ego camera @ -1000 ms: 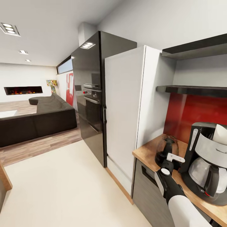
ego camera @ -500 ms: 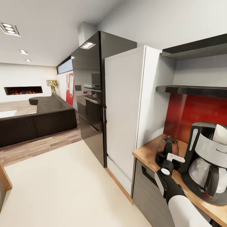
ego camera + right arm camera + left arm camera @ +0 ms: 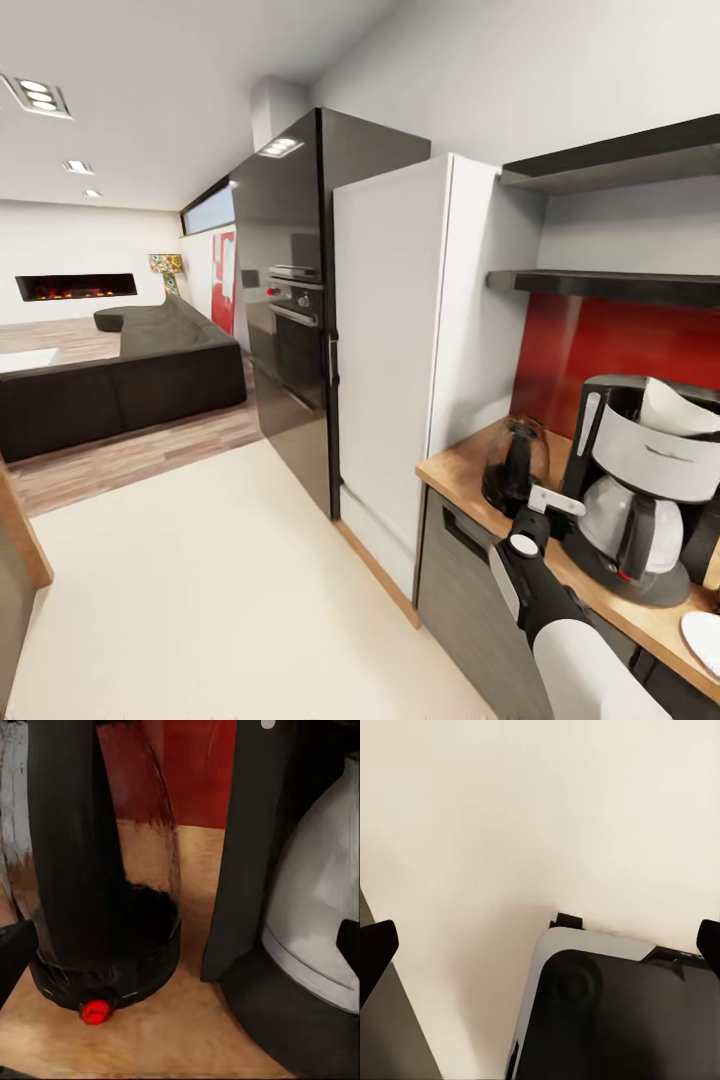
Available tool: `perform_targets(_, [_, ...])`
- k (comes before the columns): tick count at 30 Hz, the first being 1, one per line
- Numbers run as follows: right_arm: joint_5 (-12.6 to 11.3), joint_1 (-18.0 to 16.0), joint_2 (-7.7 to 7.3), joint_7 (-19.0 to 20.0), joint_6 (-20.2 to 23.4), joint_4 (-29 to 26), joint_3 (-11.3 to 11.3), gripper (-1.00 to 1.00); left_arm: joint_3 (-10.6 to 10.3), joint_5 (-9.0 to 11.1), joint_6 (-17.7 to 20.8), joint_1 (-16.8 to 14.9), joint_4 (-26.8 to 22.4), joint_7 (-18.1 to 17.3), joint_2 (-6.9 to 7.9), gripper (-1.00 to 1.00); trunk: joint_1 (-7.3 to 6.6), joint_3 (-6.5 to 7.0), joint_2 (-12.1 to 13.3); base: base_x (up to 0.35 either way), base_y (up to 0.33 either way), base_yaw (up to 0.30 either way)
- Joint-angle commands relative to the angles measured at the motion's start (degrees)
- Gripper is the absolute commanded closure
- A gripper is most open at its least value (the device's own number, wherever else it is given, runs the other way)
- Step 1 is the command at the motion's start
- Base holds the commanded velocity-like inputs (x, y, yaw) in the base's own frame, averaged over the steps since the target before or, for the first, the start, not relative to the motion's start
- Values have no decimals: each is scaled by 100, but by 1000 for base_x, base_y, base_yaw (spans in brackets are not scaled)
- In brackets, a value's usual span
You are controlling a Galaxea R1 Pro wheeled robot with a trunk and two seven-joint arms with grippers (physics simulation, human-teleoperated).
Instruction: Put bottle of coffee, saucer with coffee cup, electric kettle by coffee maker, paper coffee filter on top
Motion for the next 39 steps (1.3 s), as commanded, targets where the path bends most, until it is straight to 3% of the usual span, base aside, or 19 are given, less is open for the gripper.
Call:
perform_targets(1, [59, -3, 9, 1, -13, 7, -35, -100, 5, 39, -18, -1, 4, 2, -1, -100, -1, -3, -5, -188, 0, 0])
perform_targets(12, [65, -4, 21, 11, -5, 198, -23, -100, 5, 39, -23, -1, 4, 2, 14, -100, -1, -3, -5, -37, 0, 0])
perform_targets(19, [109, -4, 48, 40, -42, 774, 5, -100, 5, 39, -27, -1, 4, 2, 17, -100, -1, -3, -5, -1, 0, 0])
perform_targets(22, [238, -7, 128, 44, -240, 1199, 153, -100, 5, 39, -26, -1, 1, 2, 22, -100, -1, -3, -5, 0, 0, 0])
perform_targets(28, [630, -9, 400, 37, -1313, 2159, 780, -100, 5, 39, -27, -9, -4, 2, 2, -100, -1, -3, -5, 0, 0, 0])
perform_targets(30, [722, -6, 455, 35, -1503, 2406, 886, -100, 5, 39, -27, -9, -5, 2, -4, -100, -1, -3, -5, 0, 0, 0])
perform_targets(35, [1013, -6, 610, 36, -1843, 2838, 994, -100, 5, 39, -27, -10, -5, 2, -9, -100, -1, -3, -5, 0, 0, 0])
perform_targets(39, [1244, -8, 653, 40, -1933, 3067, 1007, -100, 5, 35, -25, -10, -38, 2, -8, -100, -1, -3, -5, 0, 0, 0])
